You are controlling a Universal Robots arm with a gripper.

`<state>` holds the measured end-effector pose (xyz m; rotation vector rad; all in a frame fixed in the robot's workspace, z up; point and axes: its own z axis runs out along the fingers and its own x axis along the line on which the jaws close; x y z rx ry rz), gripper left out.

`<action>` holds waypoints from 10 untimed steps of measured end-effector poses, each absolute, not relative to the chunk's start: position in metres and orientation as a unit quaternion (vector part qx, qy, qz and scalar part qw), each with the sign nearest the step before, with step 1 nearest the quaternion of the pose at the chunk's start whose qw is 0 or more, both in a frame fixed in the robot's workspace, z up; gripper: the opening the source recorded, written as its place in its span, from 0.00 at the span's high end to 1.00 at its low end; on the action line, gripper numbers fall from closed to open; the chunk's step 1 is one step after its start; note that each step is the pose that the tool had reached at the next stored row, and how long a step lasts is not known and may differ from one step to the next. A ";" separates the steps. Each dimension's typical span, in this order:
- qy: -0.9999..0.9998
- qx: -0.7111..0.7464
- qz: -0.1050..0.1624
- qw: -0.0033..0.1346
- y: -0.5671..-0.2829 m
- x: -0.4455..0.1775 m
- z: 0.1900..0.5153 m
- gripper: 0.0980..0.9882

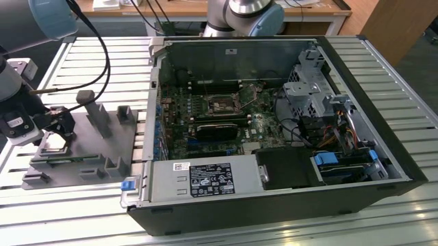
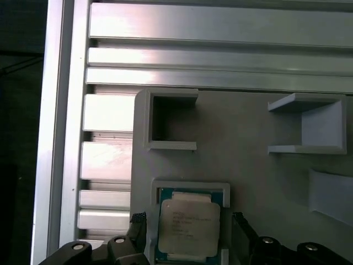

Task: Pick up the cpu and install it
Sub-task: 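Pick up the cpu and move it towards the insertion slot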

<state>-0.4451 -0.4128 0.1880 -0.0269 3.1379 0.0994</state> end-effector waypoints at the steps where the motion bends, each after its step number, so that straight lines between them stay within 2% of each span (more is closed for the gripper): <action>1: 0.999 -0.009 0.032 0.001 -0.413 -0.445 0.187 0.31; 2: 0.999 -0.009 0.032 0.001 -0.413 -0.445 0.187 0.32; 3: 0.999 -0.009 0.032 0.001 -0.413 -0.445 0.186 0.40; 10: 0.999 -0.009 0.035 0.001 -0.413 -0.446 0.185 0.41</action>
